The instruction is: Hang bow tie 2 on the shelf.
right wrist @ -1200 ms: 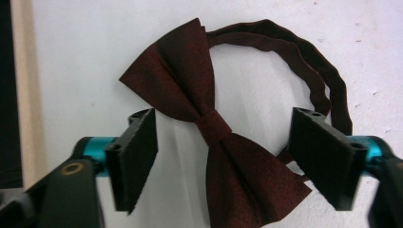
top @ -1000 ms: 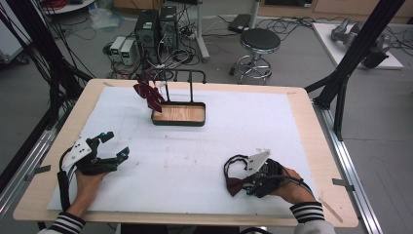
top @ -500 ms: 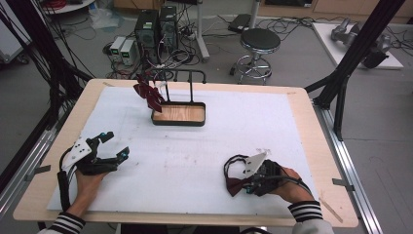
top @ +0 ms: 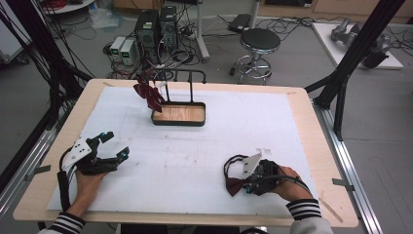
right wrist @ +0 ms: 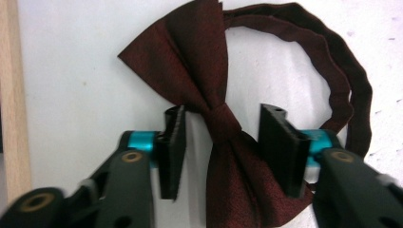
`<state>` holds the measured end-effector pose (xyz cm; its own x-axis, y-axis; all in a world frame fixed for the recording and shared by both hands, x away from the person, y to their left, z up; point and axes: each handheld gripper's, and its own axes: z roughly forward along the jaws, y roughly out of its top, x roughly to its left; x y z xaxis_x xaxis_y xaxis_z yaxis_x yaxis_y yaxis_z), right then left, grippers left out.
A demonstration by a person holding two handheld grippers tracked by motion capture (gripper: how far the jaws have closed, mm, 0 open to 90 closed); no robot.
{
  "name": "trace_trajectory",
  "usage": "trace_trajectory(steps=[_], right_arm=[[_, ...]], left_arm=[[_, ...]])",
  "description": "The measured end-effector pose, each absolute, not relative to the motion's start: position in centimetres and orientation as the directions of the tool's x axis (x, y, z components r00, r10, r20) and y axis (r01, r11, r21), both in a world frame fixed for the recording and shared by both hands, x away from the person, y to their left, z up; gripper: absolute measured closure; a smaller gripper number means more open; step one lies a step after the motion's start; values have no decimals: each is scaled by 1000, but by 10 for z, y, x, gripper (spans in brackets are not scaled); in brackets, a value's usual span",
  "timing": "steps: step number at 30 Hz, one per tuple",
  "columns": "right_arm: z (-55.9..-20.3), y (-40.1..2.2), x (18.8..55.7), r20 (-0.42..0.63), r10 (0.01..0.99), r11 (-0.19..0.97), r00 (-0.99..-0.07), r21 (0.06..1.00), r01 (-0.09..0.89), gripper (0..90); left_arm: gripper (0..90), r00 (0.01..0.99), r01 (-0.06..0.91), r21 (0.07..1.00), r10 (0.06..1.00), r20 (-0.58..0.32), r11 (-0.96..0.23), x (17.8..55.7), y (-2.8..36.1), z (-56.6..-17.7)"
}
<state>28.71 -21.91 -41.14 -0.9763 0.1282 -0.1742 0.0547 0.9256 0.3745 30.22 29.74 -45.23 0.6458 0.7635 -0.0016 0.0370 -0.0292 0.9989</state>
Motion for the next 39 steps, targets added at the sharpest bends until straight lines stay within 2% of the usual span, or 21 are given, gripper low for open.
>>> trace_trajectory(steps=[5, 11, 24, 39], right_arm=[[-411, -219, 287, -196, 123, 930, -973, 365, 44, 685], [-410, -218, 287, -215, 118, 933, -969, 358, 34, 752], [-409, -219, 287, -214, 167, 902, -963, 427, 62, 761], [-387, -220, 293, -284, 327, 769, -901, 634, 78, 758]], left_arm=[[134, 645, 37, 999, 764, -3, -28, 302, 297, -452], [135, 644, 37, 999, 765, -3, -27, 302, 297, -452], [135, 645, 38, 999, 764, -3, -29, 302, 297, -452], [135, 643, 35, 999, 766, -2, -26, 302, 297, -452]])
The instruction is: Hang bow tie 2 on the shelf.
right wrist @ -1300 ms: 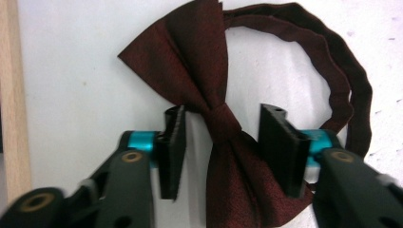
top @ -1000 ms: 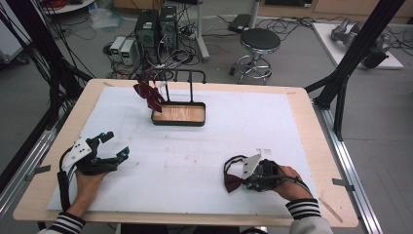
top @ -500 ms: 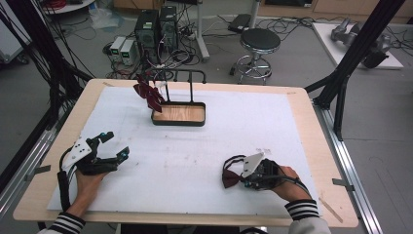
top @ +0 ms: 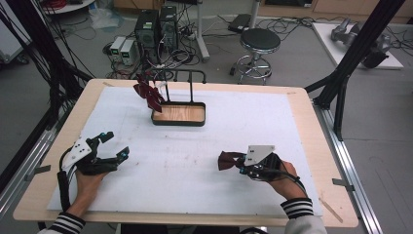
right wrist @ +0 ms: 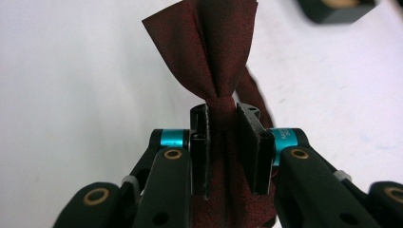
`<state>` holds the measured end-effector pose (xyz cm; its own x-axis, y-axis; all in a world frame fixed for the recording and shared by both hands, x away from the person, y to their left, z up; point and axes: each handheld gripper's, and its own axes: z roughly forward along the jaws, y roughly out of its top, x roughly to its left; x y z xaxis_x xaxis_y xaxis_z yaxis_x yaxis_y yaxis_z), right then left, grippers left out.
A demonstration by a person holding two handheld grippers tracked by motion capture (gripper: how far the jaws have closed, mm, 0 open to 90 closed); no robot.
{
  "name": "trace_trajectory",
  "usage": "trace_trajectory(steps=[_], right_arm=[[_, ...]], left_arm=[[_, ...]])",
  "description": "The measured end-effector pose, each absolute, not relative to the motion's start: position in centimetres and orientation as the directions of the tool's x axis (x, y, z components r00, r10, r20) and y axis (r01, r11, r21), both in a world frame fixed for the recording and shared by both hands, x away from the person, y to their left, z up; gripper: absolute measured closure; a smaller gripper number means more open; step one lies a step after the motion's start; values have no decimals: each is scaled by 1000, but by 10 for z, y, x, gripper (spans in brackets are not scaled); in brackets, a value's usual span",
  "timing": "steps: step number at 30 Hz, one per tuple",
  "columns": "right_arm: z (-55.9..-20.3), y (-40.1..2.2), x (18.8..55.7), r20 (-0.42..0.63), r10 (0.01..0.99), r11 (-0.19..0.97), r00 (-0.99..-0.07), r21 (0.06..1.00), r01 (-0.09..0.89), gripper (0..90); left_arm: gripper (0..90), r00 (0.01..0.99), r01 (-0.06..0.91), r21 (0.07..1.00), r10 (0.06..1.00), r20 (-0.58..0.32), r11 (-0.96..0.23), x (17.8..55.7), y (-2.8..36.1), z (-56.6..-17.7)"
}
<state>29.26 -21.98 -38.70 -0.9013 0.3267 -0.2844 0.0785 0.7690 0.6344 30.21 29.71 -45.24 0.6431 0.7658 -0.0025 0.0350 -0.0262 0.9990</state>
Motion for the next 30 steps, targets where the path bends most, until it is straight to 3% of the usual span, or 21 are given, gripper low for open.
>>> trace_trajectory(steps=[30], right_arm=[[-355, -202, 312, -264, 481, 504, -836, 864, 17, 755]], left_arm=[[135, 638, 32, 999, 770, -2, -24, 301, 298, -452]])
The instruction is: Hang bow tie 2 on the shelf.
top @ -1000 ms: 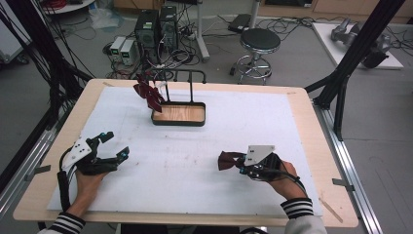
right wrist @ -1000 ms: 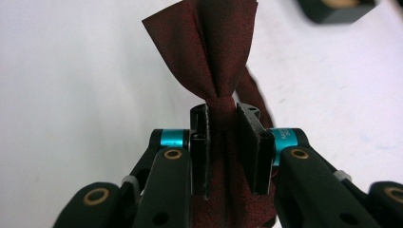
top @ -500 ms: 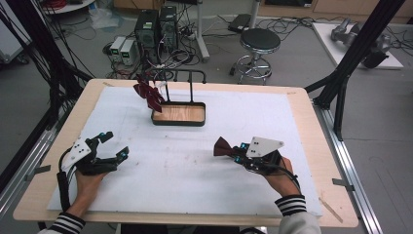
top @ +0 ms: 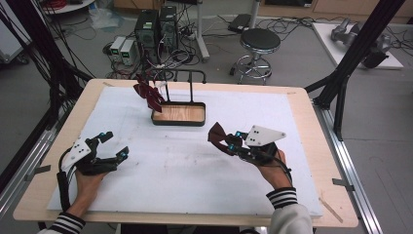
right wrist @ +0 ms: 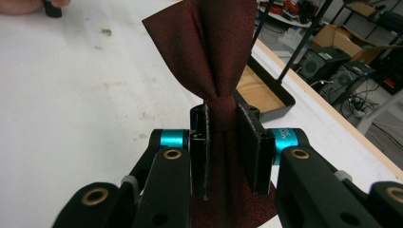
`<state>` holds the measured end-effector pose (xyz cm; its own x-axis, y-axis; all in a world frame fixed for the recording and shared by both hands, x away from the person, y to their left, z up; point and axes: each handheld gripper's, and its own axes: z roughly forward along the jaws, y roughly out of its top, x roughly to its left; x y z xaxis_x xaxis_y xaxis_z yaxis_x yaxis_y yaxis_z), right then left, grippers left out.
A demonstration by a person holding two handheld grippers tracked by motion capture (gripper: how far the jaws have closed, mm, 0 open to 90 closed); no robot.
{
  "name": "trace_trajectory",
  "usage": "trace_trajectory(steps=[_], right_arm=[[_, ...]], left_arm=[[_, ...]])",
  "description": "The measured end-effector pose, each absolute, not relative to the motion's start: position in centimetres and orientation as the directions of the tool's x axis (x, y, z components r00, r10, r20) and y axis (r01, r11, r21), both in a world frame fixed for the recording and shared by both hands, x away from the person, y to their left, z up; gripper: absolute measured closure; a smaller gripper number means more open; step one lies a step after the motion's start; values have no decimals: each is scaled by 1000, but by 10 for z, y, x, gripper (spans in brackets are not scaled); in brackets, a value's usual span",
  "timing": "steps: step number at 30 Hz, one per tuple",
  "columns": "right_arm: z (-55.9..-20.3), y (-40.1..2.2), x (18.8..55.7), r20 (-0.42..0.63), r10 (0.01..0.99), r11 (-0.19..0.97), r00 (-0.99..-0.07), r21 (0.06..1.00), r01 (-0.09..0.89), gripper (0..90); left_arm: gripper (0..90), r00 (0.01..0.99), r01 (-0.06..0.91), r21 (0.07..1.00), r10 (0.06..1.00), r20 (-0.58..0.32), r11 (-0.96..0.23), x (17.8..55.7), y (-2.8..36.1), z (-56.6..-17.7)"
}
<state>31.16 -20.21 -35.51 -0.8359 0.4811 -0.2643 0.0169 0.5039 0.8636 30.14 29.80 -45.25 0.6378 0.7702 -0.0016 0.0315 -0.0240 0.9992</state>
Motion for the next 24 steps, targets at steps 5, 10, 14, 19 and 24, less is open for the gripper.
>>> trace_trajectory(steps=[5, 10, 14, 19, 24], right_arm=[[-351, -195, 316, -270, 495, 489, -826, 872, 8, 755], [-345, -189, 322, -279, 523, 458, -806, 889, -10, 755], [-342, -186, 327, -270, 536, 439, -800, 899, -10, 754], [-341, -179, 334, -262, 541, 429, -799, 903, -5, 755], [-337, -172, 344, -239, 551, 395, -799, 919, -3, 755]], left_arm=[[135, 638, 31, 999, 770, -2, -24, 301, 298, -453], [135, 638, 32, 999, 770, -2, -23, 301, 298, -453], [135, 638, 30, 999, 770, -3, -22, 301, 298, -453], [135, 638, 31, 999, 770, -3, -22, 301, 298, -453], [135, 639, 31, 999, 769, -3, -21, 301, 298, -453]])
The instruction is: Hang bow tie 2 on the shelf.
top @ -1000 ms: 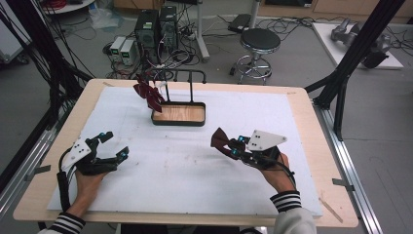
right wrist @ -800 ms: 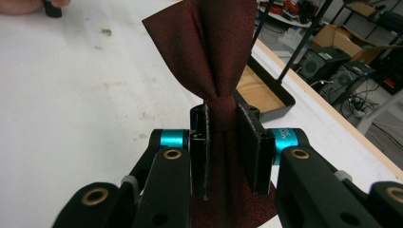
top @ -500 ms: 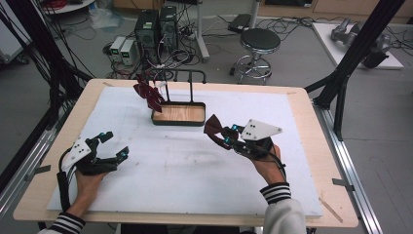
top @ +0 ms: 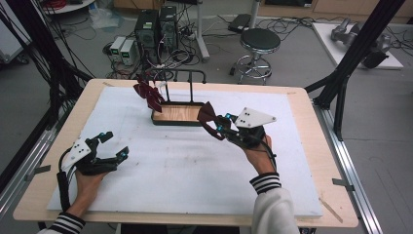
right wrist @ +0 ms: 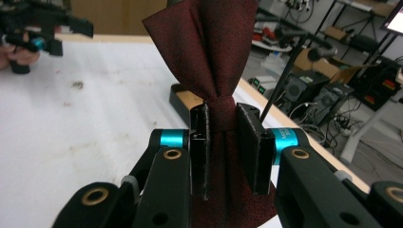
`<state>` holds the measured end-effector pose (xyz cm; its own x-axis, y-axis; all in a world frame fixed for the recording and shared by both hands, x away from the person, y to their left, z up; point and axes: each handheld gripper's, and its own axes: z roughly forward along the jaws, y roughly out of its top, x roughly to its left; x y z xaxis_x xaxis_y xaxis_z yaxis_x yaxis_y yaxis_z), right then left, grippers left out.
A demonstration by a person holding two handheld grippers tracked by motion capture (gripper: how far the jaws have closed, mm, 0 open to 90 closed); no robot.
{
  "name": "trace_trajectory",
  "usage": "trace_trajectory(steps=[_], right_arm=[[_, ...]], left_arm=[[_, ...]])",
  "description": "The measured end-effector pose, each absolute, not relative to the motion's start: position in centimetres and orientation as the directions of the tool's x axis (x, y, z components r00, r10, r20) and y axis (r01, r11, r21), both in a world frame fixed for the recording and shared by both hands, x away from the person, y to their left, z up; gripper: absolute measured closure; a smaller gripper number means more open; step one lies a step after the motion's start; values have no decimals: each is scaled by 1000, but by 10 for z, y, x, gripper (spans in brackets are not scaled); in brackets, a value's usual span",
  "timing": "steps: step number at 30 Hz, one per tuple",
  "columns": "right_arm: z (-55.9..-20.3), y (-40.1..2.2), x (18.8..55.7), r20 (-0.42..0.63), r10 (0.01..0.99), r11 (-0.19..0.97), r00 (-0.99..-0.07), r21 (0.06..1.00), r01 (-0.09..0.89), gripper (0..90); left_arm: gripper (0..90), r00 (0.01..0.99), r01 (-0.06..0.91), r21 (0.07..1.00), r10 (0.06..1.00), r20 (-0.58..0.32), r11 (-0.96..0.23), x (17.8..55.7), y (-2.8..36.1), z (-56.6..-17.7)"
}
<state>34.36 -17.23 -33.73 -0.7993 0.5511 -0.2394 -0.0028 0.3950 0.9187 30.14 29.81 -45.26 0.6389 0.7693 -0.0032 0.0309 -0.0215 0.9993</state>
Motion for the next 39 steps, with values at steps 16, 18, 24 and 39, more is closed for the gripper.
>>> trace_trajectory(steps=[16, 18, 24, 39], right_arm=[[-327, -158, 367, -185, 602, 327, -777, 945, 29, 755], [-326, -157, 369, -174, 608, 311, -775, 950, 30, 755], [-324, -151, 374, -159, 622, 279, -767, 960, 27, 755], [-319, -147, 403, -45, 667, 149, -744, 986, 74, 755]], left_arm=[[135, 638, 34, 999, 770, -7, -19, 301, 299, -453], [135, 639, 34, 999, 769, -8, -18, 301, 299, -453], [135, 637, 31, 999, 771, -8, -16, 301, 298, -453], [135, 639, 29, 999, 769, -5, -17, 301, 299, -453]])
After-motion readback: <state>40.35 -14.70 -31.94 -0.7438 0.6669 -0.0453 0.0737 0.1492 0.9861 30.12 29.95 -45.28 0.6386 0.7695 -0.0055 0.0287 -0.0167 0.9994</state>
